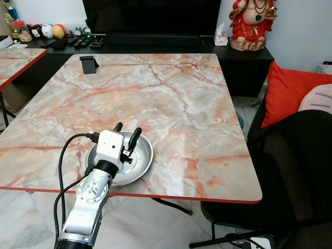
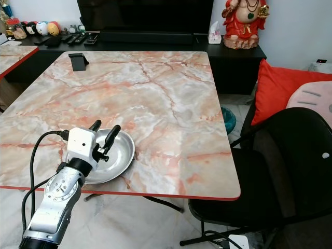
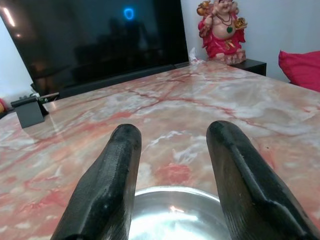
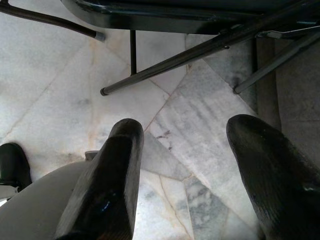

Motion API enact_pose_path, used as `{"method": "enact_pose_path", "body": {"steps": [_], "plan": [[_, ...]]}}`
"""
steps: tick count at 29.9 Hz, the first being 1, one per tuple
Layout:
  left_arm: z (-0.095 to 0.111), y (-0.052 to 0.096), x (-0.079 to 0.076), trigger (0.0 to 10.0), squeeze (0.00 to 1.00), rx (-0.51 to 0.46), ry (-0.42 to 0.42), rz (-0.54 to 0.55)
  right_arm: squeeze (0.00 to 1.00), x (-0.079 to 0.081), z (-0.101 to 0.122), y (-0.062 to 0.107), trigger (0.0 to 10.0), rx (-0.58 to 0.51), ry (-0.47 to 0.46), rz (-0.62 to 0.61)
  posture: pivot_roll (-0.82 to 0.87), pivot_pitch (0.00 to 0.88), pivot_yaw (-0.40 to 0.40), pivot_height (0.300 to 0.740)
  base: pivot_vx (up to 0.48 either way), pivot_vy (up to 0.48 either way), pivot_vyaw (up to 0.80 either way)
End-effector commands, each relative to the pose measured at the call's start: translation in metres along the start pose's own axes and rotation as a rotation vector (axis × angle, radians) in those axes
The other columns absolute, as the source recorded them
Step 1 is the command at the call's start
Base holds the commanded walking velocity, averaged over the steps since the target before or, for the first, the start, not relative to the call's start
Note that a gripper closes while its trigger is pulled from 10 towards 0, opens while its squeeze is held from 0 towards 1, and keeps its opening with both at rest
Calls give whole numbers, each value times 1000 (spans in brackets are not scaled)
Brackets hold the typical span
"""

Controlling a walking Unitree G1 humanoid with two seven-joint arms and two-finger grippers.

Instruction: Setting the table

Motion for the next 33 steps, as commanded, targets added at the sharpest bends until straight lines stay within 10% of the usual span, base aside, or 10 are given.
{"method": "enact_pose_path", "body": {"steps": [1, 33], "plan": [[2, -1, 1, 10000, 0, -8, -10, 1, 0, 1, 0, 0, 10000, -3, -8, 4, -70, 0, 26, 740, 0, 0, 0], [6, -6, 3, 10000, 0, -20, -1, 9, 0, 2, 2, 0, 10000, -5, -22, 5, -53, 0, 40, 740, 0, 261, 0]]}}
Point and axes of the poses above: a point about 5 cm out from each wrist's last joint towards the gripper, its own y axis pointing back from the gripper into the wrist, its own z axis along the axis of the wrist's last joint, x = y × z, the point moved 3 cm from there along -y, pointing out of the wrist towards the gripper, and after that the axes turned 15 degrees about y, right-handed, at the moved point
